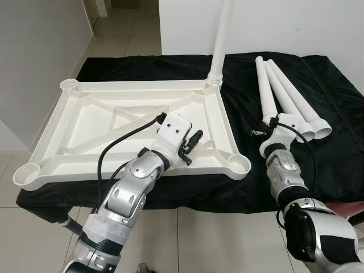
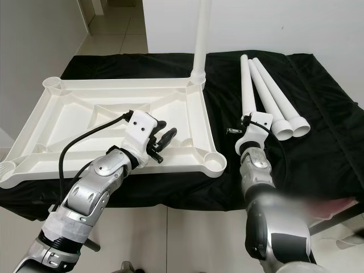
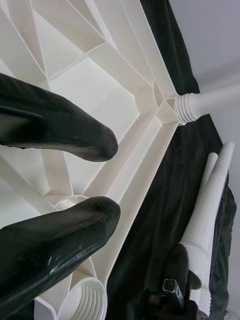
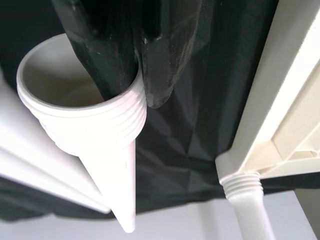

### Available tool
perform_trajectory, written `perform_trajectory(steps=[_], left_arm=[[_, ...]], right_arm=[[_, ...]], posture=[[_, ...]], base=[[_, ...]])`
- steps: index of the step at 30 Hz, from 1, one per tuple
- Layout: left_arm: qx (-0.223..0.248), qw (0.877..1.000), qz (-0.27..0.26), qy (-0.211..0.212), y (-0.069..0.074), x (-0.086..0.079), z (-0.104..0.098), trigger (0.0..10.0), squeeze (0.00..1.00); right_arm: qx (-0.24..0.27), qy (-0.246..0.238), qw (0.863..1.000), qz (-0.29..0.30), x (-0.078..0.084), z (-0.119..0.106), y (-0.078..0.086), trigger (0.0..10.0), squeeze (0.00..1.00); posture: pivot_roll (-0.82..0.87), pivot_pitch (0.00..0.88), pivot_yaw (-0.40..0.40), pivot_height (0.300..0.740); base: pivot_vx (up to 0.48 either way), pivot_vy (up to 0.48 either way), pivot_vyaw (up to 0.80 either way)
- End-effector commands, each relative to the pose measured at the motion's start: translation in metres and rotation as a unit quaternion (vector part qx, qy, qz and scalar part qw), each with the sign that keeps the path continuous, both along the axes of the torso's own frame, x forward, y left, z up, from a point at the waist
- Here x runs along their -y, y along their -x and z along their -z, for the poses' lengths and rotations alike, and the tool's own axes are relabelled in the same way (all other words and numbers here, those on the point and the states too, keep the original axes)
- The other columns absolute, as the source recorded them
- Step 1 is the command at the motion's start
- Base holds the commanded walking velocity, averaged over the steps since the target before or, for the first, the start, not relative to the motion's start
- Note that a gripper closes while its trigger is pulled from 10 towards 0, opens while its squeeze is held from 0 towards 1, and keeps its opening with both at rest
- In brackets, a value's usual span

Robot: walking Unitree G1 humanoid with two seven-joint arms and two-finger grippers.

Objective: Building children table

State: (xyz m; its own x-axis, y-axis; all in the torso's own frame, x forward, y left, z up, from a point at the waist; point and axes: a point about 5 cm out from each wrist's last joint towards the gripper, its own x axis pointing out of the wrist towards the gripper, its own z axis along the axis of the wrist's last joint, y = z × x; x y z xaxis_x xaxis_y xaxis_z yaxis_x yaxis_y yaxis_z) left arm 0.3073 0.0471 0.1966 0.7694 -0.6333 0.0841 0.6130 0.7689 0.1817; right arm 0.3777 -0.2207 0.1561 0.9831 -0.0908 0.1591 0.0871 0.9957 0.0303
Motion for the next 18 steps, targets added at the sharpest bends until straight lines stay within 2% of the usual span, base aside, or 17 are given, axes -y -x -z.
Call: perform_trajectory(steps=[1,3,4,5,6,10,11,12,14,16,18], left_arm=[[0.000,1.000,0.030,-0.004,0.001,0.005,0.000,10.0,0.00],[0.000,1.000,0.031,-0.004,0.001,0.005,0.000,10.0,0.00],[0.000,1.000,0.031,-0.003,0.001,0.006,0.000,10.0,0.00],[-0.001,0.999,0.032,-0.003,0.001,0.006,0.001,10.0,0.00],[-0.001,0.999,0.033,-0.002,0.002,0.007,0.001,10.0,0.00],[-0.001,0.999,0.034,-0.001,0.002,0.008,0.001,10.0,0.00],[-0.002,0.999,0.035,0.000,0.002,0.009,0.001,10.0,0.00],[-0.002,0.999,0.035,0.000,0.002,0.009,0.001,10.0,0.00],[-0.003,0.999,0.035,0.001,0.003,0.010,0.002,10.0,0.00],[-0.003,0.999,0.035,0.001,0.003,0.010,0.002,10.0,0.00],[-0.005,0.999,0.036,0.002,0.003,0.010,0.004,10.0,0.00]], right_arm=[[0.029,0.015,0.999,-0.008,-0.001,-0.006,0.001,10.0,0.00],[0.037,0.015,0.999,-0.017,-0.003,-0.008,0.002,10.0,0.00],[0.052,0.024,0.998,-0.017,-0.004,-0.011,0.003,2.6,0.00],[0.063,0.029,0.997,-0.017,-0.004,-0.012,0.004,2.6,0.00],[0.074,0.036,0.997,-0.011,-0.003,-0.015,0.006,0.0,0.00],[0.083,0.033,0.996,0.019,0.005,-0.016,0.009,0.0,0.00],[0.082,0.030,0.995,0.057,0.014,-0.015,0.012,10.0,0.00],[0.082,0.030,0.995,0.057,0.014,-0.015,0.012,10.0,0.00],[0.065,0.030,0.987,0.143,0.036,-0.010,0.019,10.0,0.00],[0.065,0.030,0.987,0.143,0.036,-0.010,0.019,10.0,0.00],[0.041,0.037,0.976,0.209,0.058,0.003,0.035,10.0,0.00]], posture=[[0.01,0.066,0.024,0.740],[0.01,0.066,0.024,0.740],[0.00,0.063,0.024,0.740],[0.00,0.063,0.024,0.740],[0.00,0.063,0.021,0.740],[0.00,0.060,0.016,0.740],[0.00,0.060,0.011,0.740],[0.00,0.060,0.011,0.740],[-0.01,0.059,0.008,0.740],[-0.01,0.059,0.008,0.740],[-0.02,0.056,0.004,0.740]], base=[[0.000,0.000,0.00],[0.000,0.000,0.00],[0.000,0.000,0.00],[0.000,0.000,0.00],[0.000,0.000,0.00],[0.000,0.000,0.00],[0.000,0.000,0.00],[0.000,0.000,0.00],[0.000,0.000,0.00],[0.000,0.000,0.00],[0.000,0.000,0.00]])
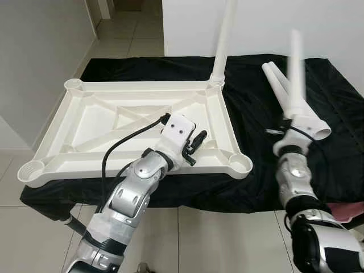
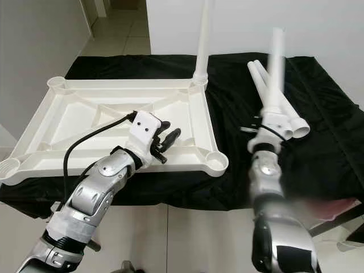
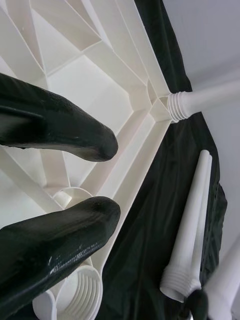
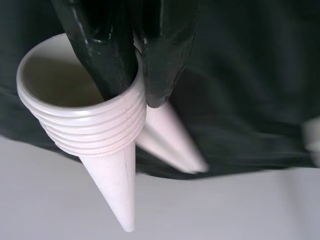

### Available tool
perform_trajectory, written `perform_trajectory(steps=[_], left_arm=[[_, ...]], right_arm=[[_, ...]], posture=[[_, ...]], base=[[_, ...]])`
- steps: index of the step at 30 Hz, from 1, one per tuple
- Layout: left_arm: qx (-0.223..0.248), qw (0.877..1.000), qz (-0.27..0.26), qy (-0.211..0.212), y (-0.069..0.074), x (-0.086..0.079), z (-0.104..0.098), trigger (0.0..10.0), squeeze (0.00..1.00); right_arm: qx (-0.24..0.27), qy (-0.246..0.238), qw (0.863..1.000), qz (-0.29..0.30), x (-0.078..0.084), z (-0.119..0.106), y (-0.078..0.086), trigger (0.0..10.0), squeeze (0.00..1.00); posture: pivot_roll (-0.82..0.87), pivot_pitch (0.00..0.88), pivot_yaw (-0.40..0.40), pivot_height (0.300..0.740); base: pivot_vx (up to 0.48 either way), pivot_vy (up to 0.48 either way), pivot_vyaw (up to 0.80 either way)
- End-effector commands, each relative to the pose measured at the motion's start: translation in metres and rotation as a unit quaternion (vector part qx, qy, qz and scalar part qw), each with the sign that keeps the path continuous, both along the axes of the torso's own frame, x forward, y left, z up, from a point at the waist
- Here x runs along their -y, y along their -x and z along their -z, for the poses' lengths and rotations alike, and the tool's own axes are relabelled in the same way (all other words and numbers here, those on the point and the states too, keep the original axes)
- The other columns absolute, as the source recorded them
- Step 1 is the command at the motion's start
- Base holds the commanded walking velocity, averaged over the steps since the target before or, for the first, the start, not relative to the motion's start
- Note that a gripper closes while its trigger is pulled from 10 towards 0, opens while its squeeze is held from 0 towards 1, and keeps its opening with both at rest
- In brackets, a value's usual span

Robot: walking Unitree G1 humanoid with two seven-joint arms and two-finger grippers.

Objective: Building children table

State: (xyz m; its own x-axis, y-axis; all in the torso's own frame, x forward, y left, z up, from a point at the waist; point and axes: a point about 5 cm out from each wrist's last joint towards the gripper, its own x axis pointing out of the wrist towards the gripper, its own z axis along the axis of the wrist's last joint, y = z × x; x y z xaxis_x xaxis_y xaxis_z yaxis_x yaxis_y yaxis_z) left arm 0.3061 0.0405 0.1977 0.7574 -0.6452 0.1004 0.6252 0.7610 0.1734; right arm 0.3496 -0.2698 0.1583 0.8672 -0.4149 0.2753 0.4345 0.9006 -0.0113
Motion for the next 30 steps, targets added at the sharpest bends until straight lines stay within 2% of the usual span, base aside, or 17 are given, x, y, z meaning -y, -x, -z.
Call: perform_trajectory(steps=[1,4,7,10,11,13,15,17,20,22,30], left_arm=[[-0.009,1.000,0.027,-0.006,0.002,0.004,0.005,10.0,0.00],[-0.011,0.999,0.030,-0.004,0.003,0.006,0.006,10.0,0.00],[-0.011,0.999,0.031,-0.004,0.003,0.006,0.007,10.0,0.00],[-0.011,0.999,0.033,-0.002,0.003,0.007,0.007,10.0,0.00],[-0.011,0.999,0.035,-0.001,0.003,0.009,0.007,10.0,0.00],[-0.011,0.999,0.036,-0.001,0.003,0.009,0.007,10.0,0.00],[-0.011,0.999,0.036,-0.001,0.003,0.009,0.007,10.0,0.00],[-0.011,0.999,0.038,-0.001,0.003,0.010,0.007,10.0,0.00],[-0.010,0.999,0.039,-0.001,0.003,0.011,0.007,10.0,0.00],[-0.009,0.999,0.039,-0.001,0.002,0.011,0.007,10.0,0.00],[-0.005,0.999,0.037,-0.003,0.001,0.009,0.006,10.0,0.00]], right_arm=[[-0.009,-0.002,1.000,0.029,0.008,0.005,0.006,10.0,0.00],[-0.034,-0.006,0.998,0.057,0.024,0.022,0.022,10.0,0.00],[-0.041,-0.005,0.997,0.062,0.026,0.025,0.026,10.0,0.00],[-0.063,0.004,0.995,0.077,0.034,0.036,0.035,10.0,0.00],[-0.086,0.010,0.993,0.085,0.038,0.046,0.043,10.0,0.00],[-0.093,0.011,0.992,0.084,0.039,0.049,0.045,10.0,0.00],[-0.099,0.012,0.992,0.083,0.039,0.052,0.046,10.0,0.00],[-0.127,0.011,0.991,0.028,0.033,0.057,0.041,10.0,0.00],[-0.137,0.010,0.991,0.007,0.031,0.059,0.039,10.0,0.00],[-0.153,0.022,0.988,-0.029,0.027,0.058,0.036,10.0,0.00],[-0.162,0.058,0.983,-0.068,0.024,0.051,0.029,10.0,0.00]], posture=[[-0.02,0.056,0.004,0.740],[-0.03,0.055,0.002,0.740],[-0.03,0.055,0.002,0.740],[-0.03,0.055,0.001,0.740],[-0.04,0.049,0.001,0.740],[-0.04,0.049,0.001,0.740],[-0.04,0.049,0.001,0.740],[-0.05,0.042,0.002,0.740],[-0.05,0.042,0.002,0.740],[-0.05,0.035,0.001,0.740],[-0.03,0.039,-0.005,0.740]], base=[[0.000,0.000,0.00],[0.000,0.000,0.00],[0.000,0.000,0.00],[0.000,0.000,0.00],[0.000,0.000,0.00],[0.000,0.000,0.00],[0.000,0.000,0.00],[0.000,0.000,0.00],[0.000,0.000,0.00],[0.000,0.000,0.00],[0.000,0.000,0.00]])
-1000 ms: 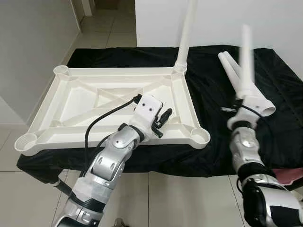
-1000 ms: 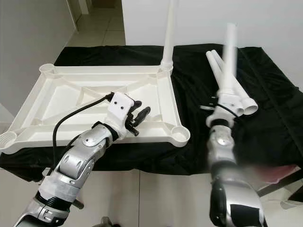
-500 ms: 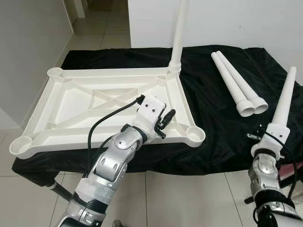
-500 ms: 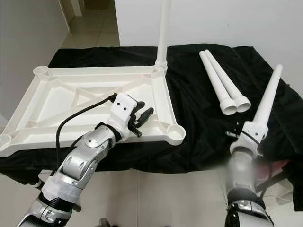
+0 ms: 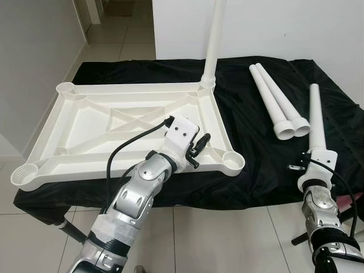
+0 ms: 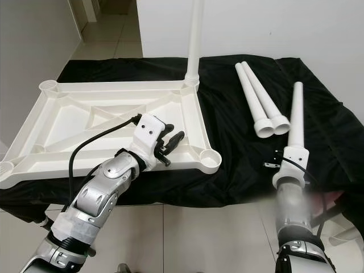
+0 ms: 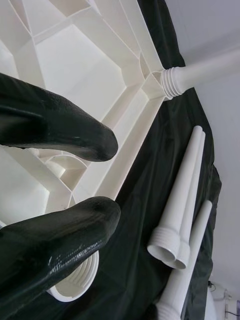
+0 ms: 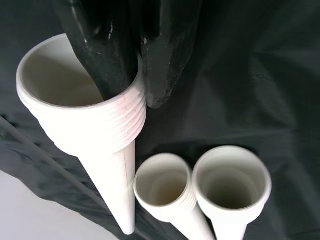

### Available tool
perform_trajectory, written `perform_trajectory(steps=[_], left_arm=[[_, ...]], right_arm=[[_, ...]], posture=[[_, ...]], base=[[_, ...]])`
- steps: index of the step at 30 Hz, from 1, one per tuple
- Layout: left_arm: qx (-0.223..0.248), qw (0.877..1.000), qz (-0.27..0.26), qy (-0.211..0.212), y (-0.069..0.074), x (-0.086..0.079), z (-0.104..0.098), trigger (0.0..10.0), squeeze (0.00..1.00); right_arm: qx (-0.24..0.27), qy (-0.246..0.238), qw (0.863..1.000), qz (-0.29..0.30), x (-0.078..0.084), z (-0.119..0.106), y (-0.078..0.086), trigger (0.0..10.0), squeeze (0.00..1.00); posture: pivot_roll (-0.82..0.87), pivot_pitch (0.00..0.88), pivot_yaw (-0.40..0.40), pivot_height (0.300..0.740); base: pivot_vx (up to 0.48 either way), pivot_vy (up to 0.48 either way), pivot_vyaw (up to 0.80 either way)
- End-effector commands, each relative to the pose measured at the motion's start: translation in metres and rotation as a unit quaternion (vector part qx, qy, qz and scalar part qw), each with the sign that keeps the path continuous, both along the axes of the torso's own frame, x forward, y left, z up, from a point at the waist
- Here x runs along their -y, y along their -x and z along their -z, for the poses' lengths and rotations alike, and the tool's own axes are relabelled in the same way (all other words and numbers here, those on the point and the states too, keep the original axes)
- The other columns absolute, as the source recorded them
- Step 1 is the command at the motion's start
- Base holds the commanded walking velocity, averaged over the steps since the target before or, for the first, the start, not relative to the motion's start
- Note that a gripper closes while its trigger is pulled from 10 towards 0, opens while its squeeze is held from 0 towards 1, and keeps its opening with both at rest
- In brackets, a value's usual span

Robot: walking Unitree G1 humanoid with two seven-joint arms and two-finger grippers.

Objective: Building children table

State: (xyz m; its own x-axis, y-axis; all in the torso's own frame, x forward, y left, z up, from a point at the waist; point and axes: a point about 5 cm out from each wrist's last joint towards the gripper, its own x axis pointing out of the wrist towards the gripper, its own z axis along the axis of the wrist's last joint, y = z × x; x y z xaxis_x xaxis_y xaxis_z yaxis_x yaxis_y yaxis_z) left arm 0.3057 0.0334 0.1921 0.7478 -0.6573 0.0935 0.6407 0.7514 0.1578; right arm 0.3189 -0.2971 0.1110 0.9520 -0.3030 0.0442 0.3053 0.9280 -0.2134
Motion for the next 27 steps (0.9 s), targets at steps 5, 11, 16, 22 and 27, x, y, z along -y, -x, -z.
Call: perform_trajectory(steps=[5,11,16,22,27], left_arm=[[0.004,1.000,0.026,-0.010,0.000,-0.001,0.000,10.0,0.00],[0.010,1.000,0.019,-0.016,-0.005,-0.005,-0.003,10.0,0.00],[0.010,1.000,0.023,-0.016,-0.004,-0.005,-0.004,10.0,0.00],[0.004,0.999,0.043,-0.012,-0.003,-0.004,-0.005,10.0,0.00],[-0.006,0.998,0.066,0.019,-0.008,-0.006,-0.016,10.0,0.00]], right_arm=[[-0.010,0.023,0.996,-0.081,-0.019,-0.003,-0.008,10.0,0.00],[0.005,0.024,0.988,-0.153,-0.047,0.001,-0.008,10.0,0.00],[0.047,-0.001,0.994,-0.099,-0.041,-0.003,-0.004,10.0,0.00],[0.137,0.013,0.989,-0.052,-0.047,-0.020,0.004,10.0,0.00],[0.188,0.032,0.979,-0.071,-0.068,-0.040,0.001,10.0,0.00]], posture=[[-0.03,0.053,-0.006,0.740],[-0.02,0.086,-0.013,0.740],[-0.02,0.105,-0.012,0.740],[-0.02,0.117,-0.008,0.740],[-0.03,0.100,0.013,0.740]], base=[[0.000,0.000,0.00],[0.000,0.000,0.00],[0.000,0.000,0.00],[0.000,0.000,0.00],[0.000,0.000,0.00]])
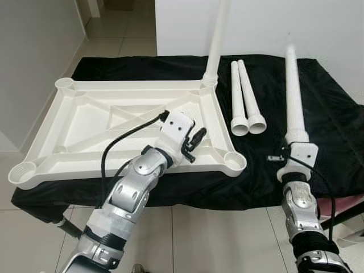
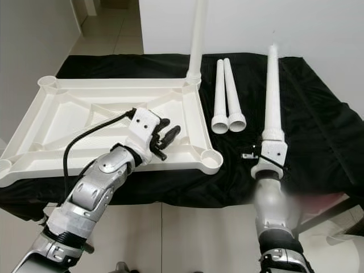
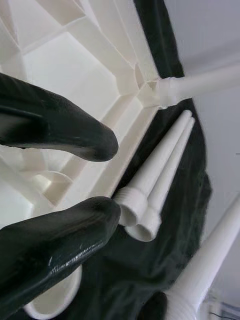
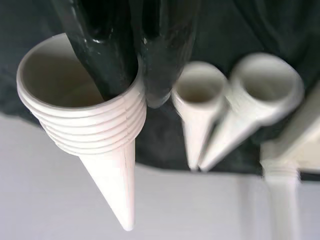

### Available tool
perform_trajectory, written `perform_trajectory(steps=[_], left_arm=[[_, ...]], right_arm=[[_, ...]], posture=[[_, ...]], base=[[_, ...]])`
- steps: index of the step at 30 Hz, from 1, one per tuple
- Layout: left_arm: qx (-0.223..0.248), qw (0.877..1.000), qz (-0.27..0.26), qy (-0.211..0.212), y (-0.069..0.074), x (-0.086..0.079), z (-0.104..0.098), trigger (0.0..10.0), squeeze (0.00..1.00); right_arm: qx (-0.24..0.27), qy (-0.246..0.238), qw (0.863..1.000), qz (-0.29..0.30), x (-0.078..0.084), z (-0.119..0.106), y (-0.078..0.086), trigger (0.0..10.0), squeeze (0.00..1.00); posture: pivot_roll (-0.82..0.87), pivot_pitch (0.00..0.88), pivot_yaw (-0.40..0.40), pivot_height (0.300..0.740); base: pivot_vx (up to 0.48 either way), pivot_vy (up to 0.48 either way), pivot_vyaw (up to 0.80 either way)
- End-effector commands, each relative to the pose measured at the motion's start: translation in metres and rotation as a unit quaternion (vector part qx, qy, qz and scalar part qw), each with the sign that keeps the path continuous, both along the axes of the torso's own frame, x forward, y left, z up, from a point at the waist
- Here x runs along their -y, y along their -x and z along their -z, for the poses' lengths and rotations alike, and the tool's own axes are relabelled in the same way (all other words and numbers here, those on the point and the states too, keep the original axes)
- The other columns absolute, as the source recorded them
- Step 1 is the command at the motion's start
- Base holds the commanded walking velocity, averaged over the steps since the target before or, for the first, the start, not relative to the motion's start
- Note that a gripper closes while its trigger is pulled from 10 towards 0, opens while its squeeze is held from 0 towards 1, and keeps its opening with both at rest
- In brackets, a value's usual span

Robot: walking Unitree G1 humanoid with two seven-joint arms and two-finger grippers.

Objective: Building children table

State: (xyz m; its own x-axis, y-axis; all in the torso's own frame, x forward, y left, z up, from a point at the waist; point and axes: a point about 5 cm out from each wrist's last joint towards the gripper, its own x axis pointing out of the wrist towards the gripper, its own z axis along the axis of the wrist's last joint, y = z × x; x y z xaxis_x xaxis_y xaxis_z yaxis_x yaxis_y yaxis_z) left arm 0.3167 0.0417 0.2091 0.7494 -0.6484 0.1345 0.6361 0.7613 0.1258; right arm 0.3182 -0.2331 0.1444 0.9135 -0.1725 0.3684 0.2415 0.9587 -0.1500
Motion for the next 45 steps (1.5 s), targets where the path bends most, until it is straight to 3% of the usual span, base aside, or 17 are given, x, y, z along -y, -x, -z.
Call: perform_trajectory(steps=[1,8,9,13,16,17,19,20,25,27,32,41,45], left_arm=[[-0.009,0.998,0.069,-0.007,0.003,0.003,0.001,10.0,0.00],[-0.017,0.994,0.100,0.033,0.000,0.004,-0.013,10.0,0.00],[-0.026,0.992,0.112,0.051,0.000,0.004,-0.015,10.0,1.00],[-0.044,0.983,0.157,0.089,0.003,0.002,-0.025,10.0,1.00],[-0.051,0.981,0.169,0.083,0.006,0.000,-0.028,10.0,1.00],[-0.073,0.980,0.168,0.079,0.006,-0.003,-0.027,10.0,0.68],[-0.073,0.980,0.168,0.079,0.006,-0.003,-0.027,10.0,0.68],[-0.079,0.979,0.168,0.079,0.005,-0.004,-0.027,10.0,0.00],[-0.119,0.966,0.188,0.128,0.007,-0.009,-0.042,10.0,0.00],[-0.117,0.949,0.233,0.177,0.010,-0.018,-0.064,10.0,0.00],[-0.122,0.936,0.267,0.196,0.007,-0.027,-0.079,10.0,0.00],[-0.118,0.934,0.278,0.191,-0.005,-0.031,-0.095,10.0,0.00],[-0.141,0.932,0.272,0.191,-0.015,-0.028,-0.098,10.0,0.00]], right_arm=[[0.022,0.016,1.000,-0.004,-0.004,-0.007,0.001,10.0,0.00],[0.080,0.061,0.995,-0.003,-0.019,-0.032,-0.005,10.0,0.00],[0.097,0.067,0.993,-0.004,-0.023,-0.040,-0.006,10.0,0.00],[0.135,0.072,0.988,-0.018,-0.034,-0.063,-0.011,10.0,0.00],[0.154,0.074,0.985,-0.027,-0.038,-0.074,-0.014,10.0,0.00],[0.165,0.078,0.982,-0.040,-0.044,-0.083,-0.018,10.0,0.00],[0.165,0.078,0.982,-0.040,-0.044,-0.083,-0.018,10.0,0.00],[0.173,0.084,0.980,-0.046,-0.047,-0.087,-0.019,10.0,0.00],[0.211,0.100,0.969,-0.076,-0.062,-0.105,-0.017,10.0,0.00],[0.241,0.125,0.956,-0.109,-0.077,-0.118,-0.012,10.0,0.00],[0.253,0.149,0.946,-0.137,-0.088,-0.122,-0.009,10.0,0.00],[0.261,0.195,0.927,-0.184,-0.100,-0.120,-0.003,10.0,0.00],[0.246,0.221,0.917,-0.224,-0.109,-0.108,0.005,10.0,0.00]], posture=[[-0.03,0.100,0.013,0.740],[-0.03,0.077,0.011,0.740],[-0.03,0.074,0.007,0.740],[-0.02,0.066,-0.006,0.740],[0.00,0.064,-0.016,0.740],[0.00,0.063,-0.017,0.740],[0.00,0.063,-0.017,0.740],[0.00,0.063,-0.017,0.740],[0.03,0.064,-0.026,0.740],[0.03,0.064,-0.029,0.740],[0.03,0.060,-0.031,0.740],[0.02,0.039,-0.027,0.740],[0.01,0.038,-0.025,0.740]], base=[[0.000,0.000,0.00],[0.000,0.000,0.00],[0.000,0.000,0.00],[0.000,0.000,0.00],[0.000,0.000,0.00],[0.000,0.000,0.00],[0.000,0.000,0.00],[0.000,0.000,0.00],[0.000,0.000,0.00],[0.000,0.000,0.00],[0.000,0.000,0.00],[0.000,0.000,0.00],[0.000,0.000,0.00]])
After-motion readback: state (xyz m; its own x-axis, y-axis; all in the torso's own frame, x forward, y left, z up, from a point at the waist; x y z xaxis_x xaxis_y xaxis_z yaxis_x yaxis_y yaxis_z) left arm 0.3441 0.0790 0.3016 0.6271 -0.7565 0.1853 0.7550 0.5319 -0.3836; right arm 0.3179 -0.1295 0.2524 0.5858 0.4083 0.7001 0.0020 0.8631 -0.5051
